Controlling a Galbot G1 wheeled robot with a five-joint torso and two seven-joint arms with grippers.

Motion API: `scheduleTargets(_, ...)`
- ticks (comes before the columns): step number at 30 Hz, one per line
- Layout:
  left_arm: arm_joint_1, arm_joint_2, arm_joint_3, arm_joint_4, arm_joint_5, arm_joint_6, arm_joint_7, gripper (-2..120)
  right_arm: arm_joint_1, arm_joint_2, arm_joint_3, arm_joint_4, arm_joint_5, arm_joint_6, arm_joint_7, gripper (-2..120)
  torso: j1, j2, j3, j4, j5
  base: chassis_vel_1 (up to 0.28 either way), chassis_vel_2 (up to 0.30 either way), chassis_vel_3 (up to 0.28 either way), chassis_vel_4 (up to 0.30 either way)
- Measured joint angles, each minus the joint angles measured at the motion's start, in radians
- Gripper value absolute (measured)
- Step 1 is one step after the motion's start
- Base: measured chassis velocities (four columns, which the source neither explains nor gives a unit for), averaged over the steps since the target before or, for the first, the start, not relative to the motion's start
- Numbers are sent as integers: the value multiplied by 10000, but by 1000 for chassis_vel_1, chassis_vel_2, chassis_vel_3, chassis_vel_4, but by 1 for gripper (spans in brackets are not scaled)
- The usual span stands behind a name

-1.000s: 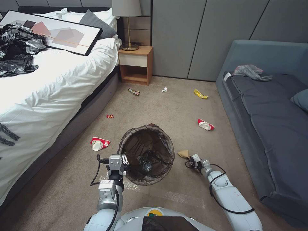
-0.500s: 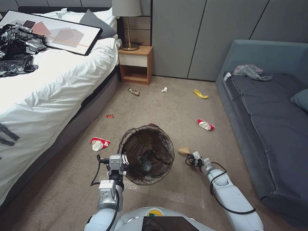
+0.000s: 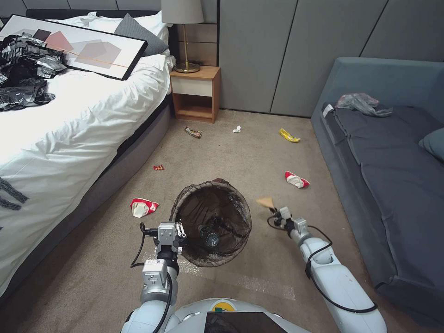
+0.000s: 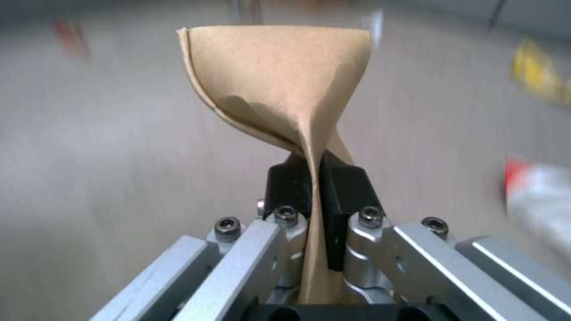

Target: Pick up the trash bin, then pick up the garbage from the floor and place it into the trash bin.

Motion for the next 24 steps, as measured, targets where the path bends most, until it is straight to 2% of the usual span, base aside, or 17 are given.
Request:
scheduleTargets(1,0,0,0,0,0,0,0,0,0,0,0,0,0,0,0,2,0,0,0,0,0,0,0,0,0)
scheduleTargets(3,-1,15,6,20,-86,23,-9,0,-209,-95,94,858,761,577,-273,2,0,0,0,-2,1,0,0,0,0)
scheduleTargets(4,-3,23,15,27,-155,44,-9,0,-430,-224,161,1661,1411,849,-534,2,0,0,0,1,0,0,0,0,0)
scheduleTargets(6,-5,34,19,31,-180,56,-9,0,-545,-298,192,2054,1706,927,-662,2,0,0,0,1,0,0,0,0,0)
scheduleTargets(7,-20,51,22,42,-243,87,-18,0,-1021,-607,264,3401,2521,1121,-1129,2,0,0,0,-4,0,0,0,0,0)
scheduleTargets(8,-23,63,33,48,-277,105,-22,0,-1232,-761,277,3912,2785,1190,-1345,2,0,1,-1,-1,-1,0,0,0,0)
scheduleTargets(9,-23,63,33,48,-277,105,-22,0,-1232,-761,277,3912,2785,1190,-1345,2,0,1,-1,-1,-1,0,0,0,0)
scheduleTargets(12,-25,88,57,67,-339,132,-23,0,-1980,-1219,261,5701,3392,1283,-2089,2,0,1,-1,-1,1,0,0,0,0)
scheduleTargets(13,-25,88,57,67,-339,132,-23,0,-1980,-1219,261,5701,3392,1283,-2089,2,0,1,-1,-1,1,0,0,0,0)
scheduleTargets(15,-26,93,84,74,-350,138,-25,0,-2451,-1508,31,6750,3556,1281,-2278,2,0,1,-1,-1,-1,0,0,0,0)
scheduleTargets(19,-35,86,134,78,-351,141,-26,0,-3077,-1796,-520,7614,3191,1279,-2466,2,0,1,-1,-2,1,0,0,0,0)
scheduleTargets(24,-41,79,164,82,-349,147,-25,0,-3271,-1829,-873,7782,2875,1291,-2542,2,0,1,-1,0,1,0,0,0,0)
